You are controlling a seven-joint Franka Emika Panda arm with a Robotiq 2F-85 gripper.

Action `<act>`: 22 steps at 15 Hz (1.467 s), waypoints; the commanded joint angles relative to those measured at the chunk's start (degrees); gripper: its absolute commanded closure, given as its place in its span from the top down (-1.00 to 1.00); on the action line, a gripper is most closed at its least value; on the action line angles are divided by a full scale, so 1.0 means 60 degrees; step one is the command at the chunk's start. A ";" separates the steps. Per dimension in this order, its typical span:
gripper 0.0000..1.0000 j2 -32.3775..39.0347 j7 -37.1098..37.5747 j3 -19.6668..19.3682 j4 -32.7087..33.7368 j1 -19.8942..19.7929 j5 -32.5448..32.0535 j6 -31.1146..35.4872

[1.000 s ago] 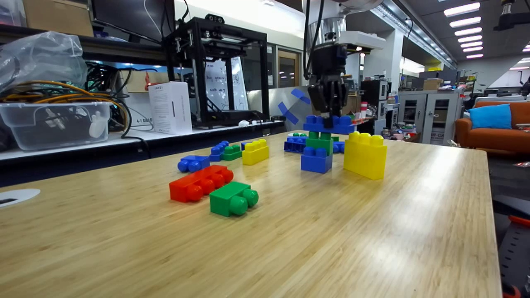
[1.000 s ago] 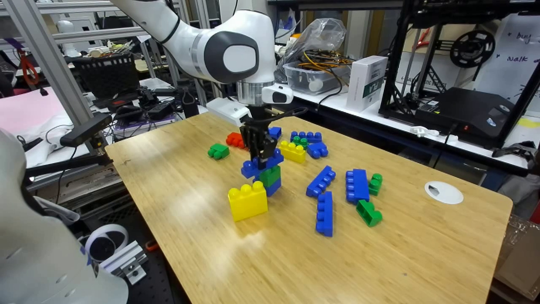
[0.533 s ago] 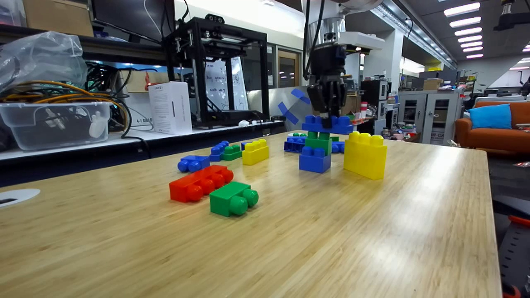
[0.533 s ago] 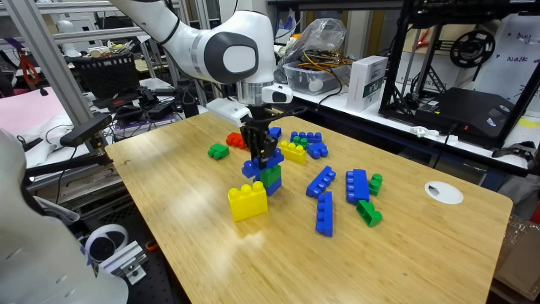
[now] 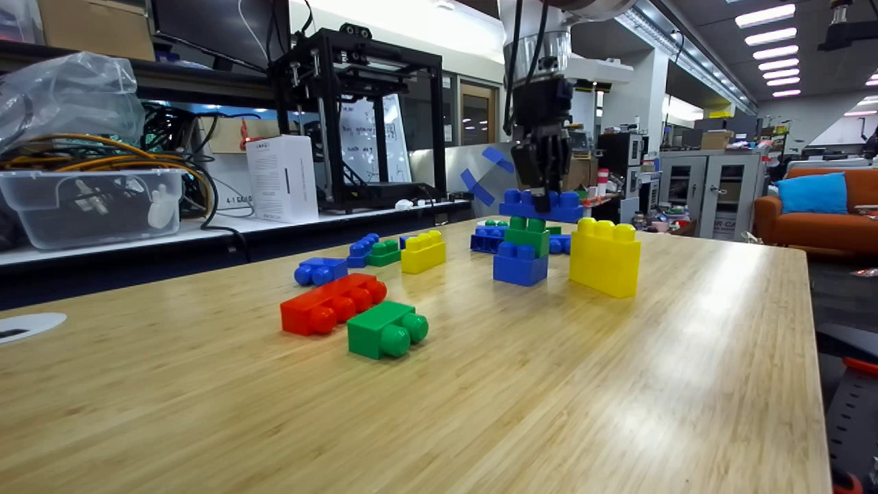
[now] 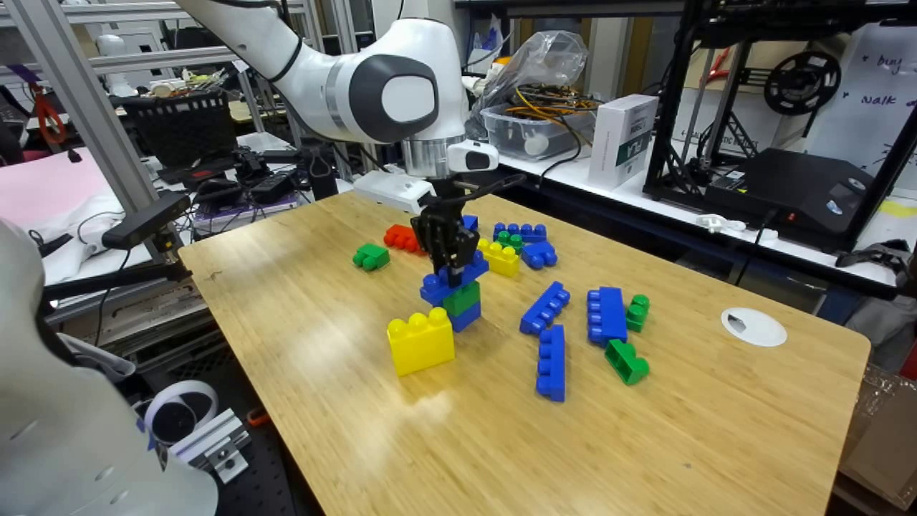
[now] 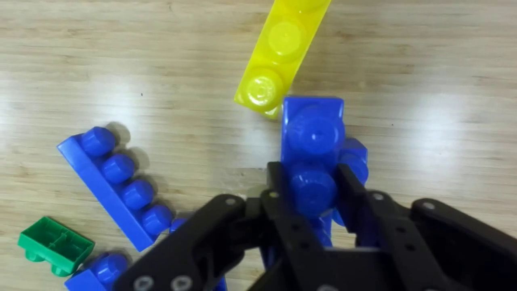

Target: Place one block on top of the stacked blue and green blocks

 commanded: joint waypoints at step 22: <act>-0.81 0.0222 -0.0987 0.0013 -0.0030 0.0028 0.0217 0.0471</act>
